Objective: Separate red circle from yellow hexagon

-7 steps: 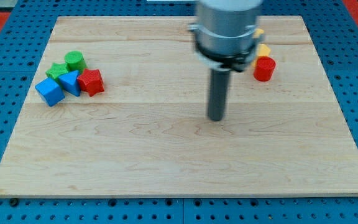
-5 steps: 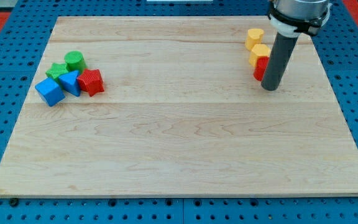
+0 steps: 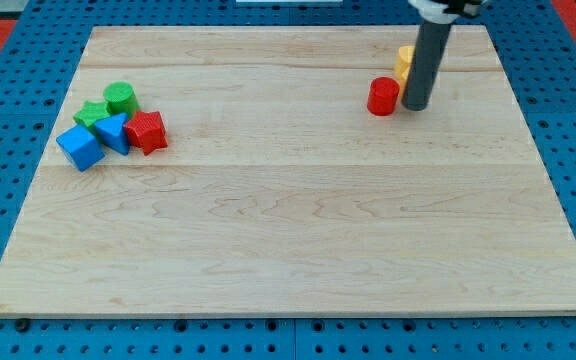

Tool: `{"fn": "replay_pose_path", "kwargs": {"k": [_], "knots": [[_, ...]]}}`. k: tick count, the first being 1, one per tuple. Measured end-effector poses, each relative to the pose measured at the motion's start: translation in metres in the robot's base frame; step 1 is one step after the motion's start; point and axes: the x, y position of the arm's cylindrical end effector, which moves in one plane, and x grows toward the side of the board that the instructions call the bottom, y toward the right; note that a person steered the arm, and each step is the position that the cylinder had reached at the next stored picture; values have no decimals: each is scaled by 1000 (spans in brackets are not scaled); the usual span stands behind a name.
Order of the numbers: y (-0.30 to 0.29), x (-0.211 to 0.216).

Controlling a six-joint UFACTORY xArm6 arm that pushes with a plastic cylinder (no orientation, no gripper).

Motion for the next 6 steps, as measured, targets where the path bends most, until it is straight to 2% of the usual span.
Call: {"fn": "replay_pose_path", "kwargs": {"k": [1, 4, 6], "knots": [[-16, -7], [-179, -33], [-255, -5]]}}
